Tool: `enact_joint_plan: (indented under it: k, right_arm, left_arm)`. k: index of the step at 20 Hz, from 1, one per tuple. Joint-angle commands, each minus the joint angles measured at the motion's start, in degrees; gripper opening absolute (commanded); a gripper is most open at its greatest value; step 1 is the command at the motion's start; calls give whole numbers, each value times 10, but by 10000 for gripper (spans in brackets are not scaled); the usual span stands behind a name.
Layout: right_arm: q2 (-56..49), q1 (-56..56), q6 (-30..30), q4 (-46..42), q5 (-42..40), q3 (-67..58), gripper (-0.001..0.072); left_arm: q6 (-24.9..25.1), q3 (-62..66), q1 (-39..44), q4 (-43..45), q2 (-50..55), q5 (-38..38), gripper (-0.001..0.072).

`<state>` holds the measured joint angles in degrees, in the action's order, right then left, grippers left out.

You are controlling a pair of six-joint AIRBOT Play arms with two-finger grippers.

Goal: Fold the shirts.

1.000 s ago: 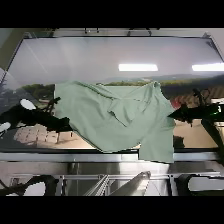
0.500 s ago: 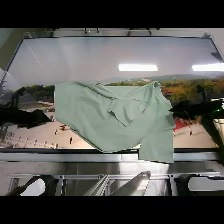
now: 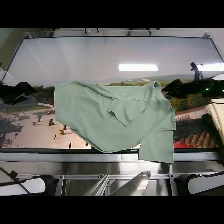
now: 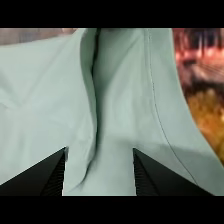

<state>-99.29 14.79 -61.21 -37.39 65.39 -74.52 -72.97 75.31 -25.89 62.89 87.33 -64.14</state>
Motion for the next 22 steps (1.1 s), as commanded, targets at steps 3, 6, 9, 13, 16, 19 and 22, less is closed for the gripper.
enact_joint_plan:
  k: [3, 6, 9, 13, 16, 19, 22]
  right_arm:
    - [-106, -104, -66, 3, -47, -56, 384]
    - [-138, -127, -65, 50, -52, -75, 335]
    - [-140, -127, 0, 151, -34, -79, 49]
    - [-114, -119, 32, 203, 12, -88, 20]
    - [-56, -97, 43, 204, 64, -88, 19]
    - [67, -52, 47, 240, 126, -89, 20]
    - [224, 24, 56, 289, 135, -99, 20]
  left_arm:
    - [-6, 138, 35, 0, 186, -20, 712]
    - [-6, 210, 73, 0, 256, -25, 711]
    - [-7, 279, 111, 0, 325, -43, 694]
    - [-11, 375, 144, 0, 391, -120, -12]
    - [-21, 435, 145, -26, 370, -185, 5]
    - [14, 421, 118, -184, 240, -178, 5]
    - [61, 369, 87, -268, 44, -171, 7]
